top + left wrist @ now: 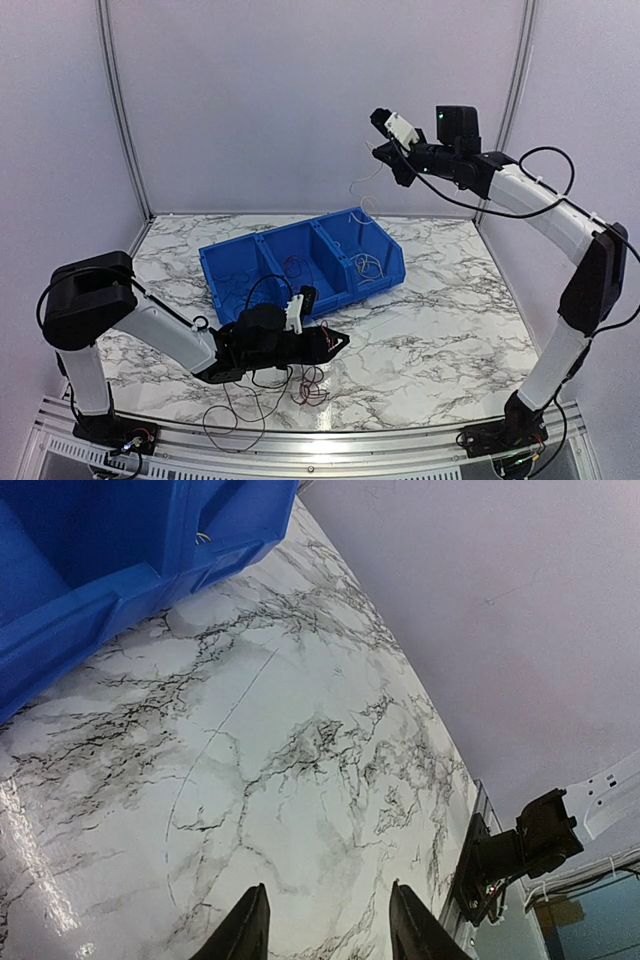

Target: Untangle the cables

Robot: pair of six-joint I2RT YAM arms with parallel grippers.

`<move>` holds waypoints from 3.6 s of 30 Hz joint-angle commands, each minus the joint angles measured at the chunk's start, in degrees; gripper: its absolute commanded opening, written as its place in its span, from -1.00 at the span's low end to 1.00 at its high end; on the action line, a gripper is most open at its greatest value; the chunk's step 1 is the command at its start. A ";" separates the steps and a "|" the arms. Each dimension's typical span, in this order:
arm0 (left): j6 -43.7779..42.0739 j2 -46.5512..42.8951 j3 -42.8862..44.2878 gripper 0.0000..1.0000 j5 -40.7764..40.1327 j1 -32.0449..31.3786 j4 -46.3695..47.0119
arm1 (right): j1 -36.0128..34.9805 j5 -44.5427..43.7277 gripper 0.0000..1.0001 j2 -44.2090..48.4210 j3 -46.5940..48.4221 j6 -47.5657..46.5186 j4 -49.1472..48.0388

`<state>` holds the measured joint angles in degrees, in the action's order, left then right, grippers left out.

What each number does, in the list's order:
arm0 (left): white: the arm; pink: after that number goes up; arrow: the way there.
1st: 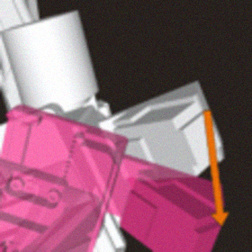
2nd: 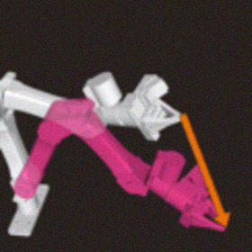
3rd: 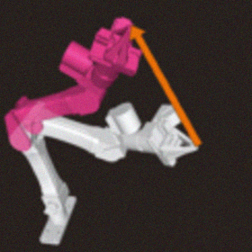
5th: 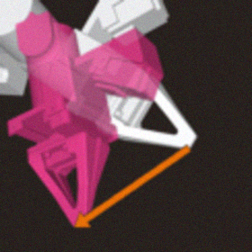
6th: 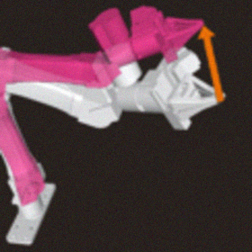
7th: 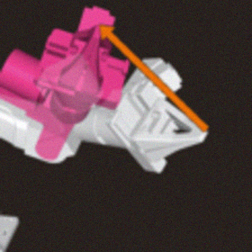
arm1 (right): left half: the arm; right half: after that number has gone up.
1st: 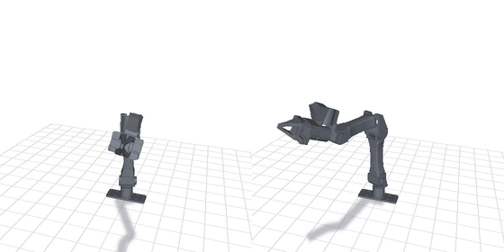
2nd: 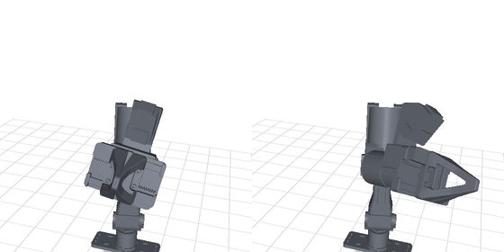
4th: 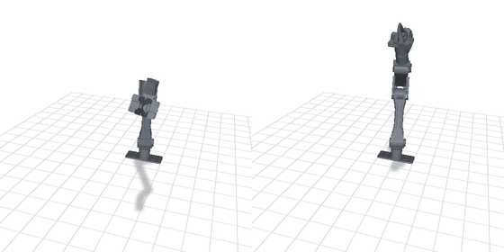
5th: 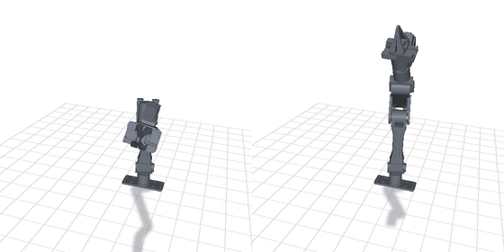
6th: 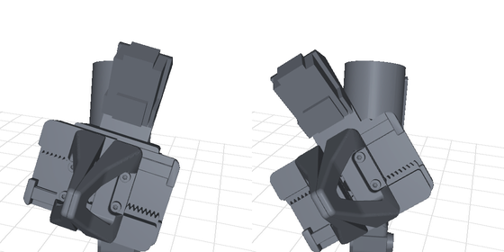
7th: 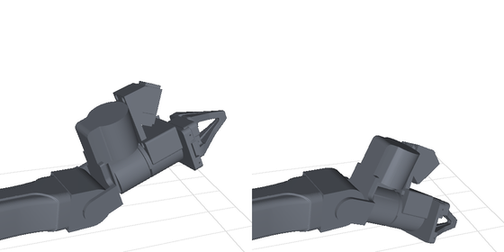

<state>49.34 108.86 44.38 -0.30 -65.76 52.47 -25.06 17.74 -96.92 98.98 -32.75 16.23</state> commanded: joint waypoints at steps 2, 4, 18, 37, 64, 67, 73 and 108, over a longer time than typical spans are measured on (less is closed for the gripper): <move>-1.07 -1.64 -0.75 -0.15 -1.11 -0.25 0.79 | 0.19 0.09 -1.00 -5.93 -4.83 2.42 -3.99; -1.13 -1.59 -0.65 -0.15 -1.09 -0.25 0.67 | 0.20 0.93 -0.96 -8.62 -5.15 2.88 -2.86; -4.90 -3.65 0.19 -0.15 -1.91 0.25 -0.61 | -2.51 17.87 0.15 8.94 -27.22 1.70 6.57; -15.81 5.87 29.77 0.10 -16.82 -3.59 -55.38 | -1.59 31.21 0.24 18.47 -43.81 -1.36 8.99; -11.32 -7.50 15.10 0.05 -5.35 -3.76 -56.17 | -7.16 12.52 0.26 -3.36 -39.36 3.72 10.36; -10.21 -7.26 14.27 -0.06 -4.53 -3.76 -56.27 | -7.44 11.90 -0.48 -5.72 -37.32 4.00 11.85; -9.73 -7.84 11.39 -0.17 2.34 -3.76 -51.20 | -7.37 10.67 -1.00 -2.14 -37.50 4.23 10.74; -32.03 -18.88 10.70 -1.00 -9.89 -3.75 -37.86 | -5.94 31.33 -0.15 25.44 -32.96 -6.58 21.29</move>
<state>23.29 88.64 52.88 -10.41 -69.32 11.88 -27.46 35.53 -73.03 61.01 -39.68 37.28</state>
